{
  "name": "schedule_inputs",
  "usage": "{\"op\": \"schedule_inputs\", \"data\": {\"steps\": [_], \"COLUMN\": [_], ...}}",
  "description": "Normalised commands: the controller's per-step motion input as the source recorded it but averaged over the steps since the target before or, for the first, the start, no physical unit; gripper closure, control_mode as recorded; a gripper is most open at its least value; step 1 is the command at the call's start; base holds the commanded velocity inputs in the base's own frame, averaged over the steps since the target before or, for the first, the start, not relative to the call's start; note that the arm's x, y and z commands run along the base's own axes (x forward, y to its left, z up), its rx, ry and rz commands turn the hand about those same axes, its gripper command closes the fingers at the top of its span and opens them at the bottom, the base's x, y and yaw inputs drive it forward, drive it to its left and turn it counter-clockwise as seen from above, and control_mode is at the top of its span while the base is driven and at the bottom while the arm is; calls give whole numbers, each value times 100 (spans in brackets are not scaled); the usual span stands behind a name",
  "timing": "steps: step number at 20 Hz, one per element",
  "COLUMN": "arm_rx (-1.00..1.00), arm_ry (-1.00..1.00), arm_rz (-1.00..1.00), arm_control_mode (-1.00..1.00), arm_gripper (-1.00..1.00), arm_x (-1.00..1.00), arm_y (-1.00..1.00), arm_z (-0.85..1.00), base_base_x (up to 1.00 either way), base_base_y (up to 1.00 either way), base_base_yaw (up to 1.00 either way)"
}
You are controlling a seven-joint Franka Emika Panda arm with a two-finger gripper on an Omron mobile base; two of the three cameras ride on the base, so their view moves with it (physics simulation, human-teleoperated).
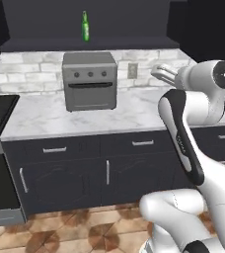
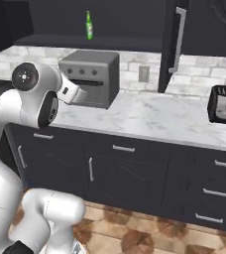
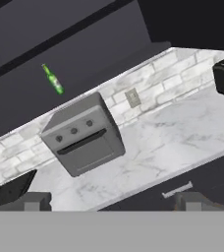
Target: Open the cabinet directly in front. Then move the beer and the cup to the dining counter with the candle on it.
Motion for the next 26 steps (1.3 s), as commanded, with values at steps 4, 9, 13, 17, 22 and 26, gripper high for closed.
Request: {"op": "schedule_inputs", "data": {"steps": [4,9,13,17,22,26], "arm_rx": [0,0,0,0,0,0], "arm_ry": [0,0,0,0,0,0], "arm_rz": [0,0,0,0,0,0], "arm_control_mode": [100,100,100,100,100,100], "arm_gripper": [-100,-100,-100,-100,-100,-100], "arm_x": [0,0,0,0,0,0], "arm_y": [0,0,0,0,0,0], "arm_z": [0,0,0,0,0,0], "base_base_x": [5,37,56,24,0,40], "base_base_y": [100,68,3,0,0,0], "base_base_yaw": [0,0,-7,-27,-4,-1]}}
